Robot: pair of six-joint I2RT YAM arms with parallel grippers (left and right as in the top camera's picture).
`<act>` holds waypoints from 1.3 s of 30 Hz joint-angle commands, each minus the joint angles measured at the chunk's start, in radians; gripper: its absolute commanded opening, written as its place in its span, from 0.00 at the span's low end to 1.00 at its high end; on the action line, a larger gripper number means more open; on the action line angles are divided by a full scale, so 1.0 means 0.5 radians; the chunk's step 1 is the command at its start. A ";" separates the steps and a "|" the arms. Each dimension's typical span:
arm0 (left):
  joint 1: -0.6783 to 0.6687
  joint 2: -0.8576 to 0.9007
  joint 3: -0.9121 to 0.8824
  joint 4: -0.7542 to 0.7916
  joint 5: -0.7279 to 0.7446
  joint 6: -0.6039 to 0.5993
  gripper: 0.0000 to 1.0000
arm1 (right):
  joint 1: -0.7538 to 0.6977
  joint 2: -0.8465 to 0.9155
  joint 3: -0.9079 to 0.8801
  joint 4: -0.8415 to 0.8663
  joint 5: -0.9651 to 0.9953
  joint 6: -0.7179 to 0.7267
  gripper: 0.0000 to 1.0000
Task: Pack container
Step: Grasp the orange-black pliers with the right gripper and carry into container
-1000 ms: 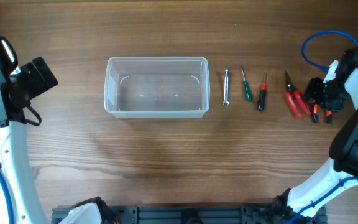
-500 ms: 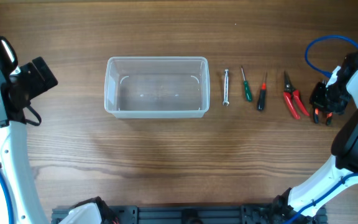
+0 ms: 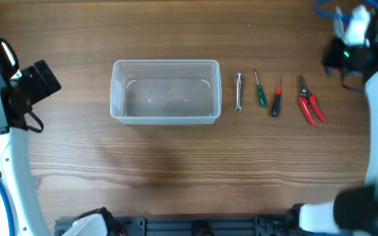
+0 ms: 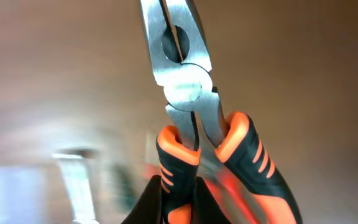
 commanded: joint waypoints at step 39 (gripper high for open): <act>0.013 0.008 0.005 0.000 -0.018 -0.041 1.00 | 1.630 1.004 0.049 1.098 -0.410 -0.827 0.58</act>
